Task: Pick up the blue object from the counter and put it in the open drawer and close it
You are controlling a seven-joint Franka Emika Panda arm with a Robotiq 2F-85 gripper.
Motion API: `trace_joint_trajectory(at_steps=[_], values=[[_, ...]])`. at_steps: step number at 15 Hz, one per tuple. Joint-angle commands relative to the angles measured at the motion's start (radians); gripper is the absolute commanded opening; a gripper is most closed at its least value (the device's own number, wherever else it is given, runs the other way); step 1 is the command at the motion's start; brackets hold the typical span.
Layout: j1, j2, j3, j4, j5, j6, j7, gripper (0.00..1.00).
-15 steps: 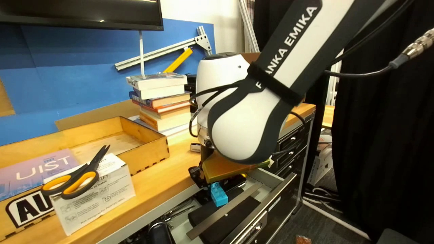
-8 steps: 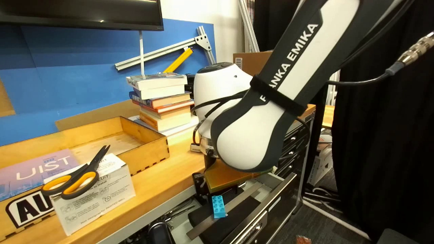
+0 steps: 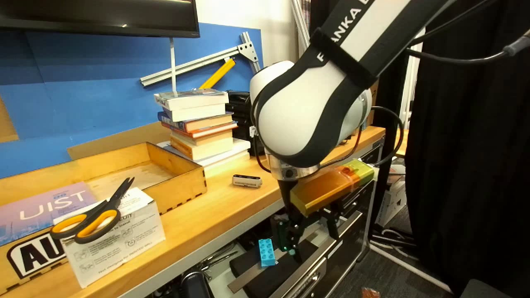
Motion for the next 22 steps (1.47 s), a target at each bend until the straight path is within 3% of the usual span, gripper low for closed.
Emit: trace_joint_trajectory(at_steps=[1, 7, 10, 11, 12, 15, 17, 20, 22], values=[[-0.036, 0.014, 0.004, -0.024, 0.021, -0.062, -0.1, 1.0], [-0.03, 0.136, 0.002, -0.082, -0.078, 0.114, 0.038, 1.0], [-0.015, 0.16, -0.008, -0.1, -0.096, 0.272, 0.146, 1.0], [-0.006, 0.158, -0.009, -0.105, -0.1, 0.324, 0.177, 0.75], [0.003, 0.16, -0.013, -0.108, -0.112, 0.363, 0.209, 0.73], [0.033, 0.181, -0.031, -0.073, -0.179, 0.477, 0.339, 0.49], [0.061, 0.197, -0.059, -0.044, -0.28, 0.538, 0.459, 0.34], [0.094, 0.245, -0.099, 0.036, -0.443, 0.567, 0.636, 0.11], [0.119, 0.291, -0.117, 0.089, -0.522, 0.561, 0.723, 0.05]])
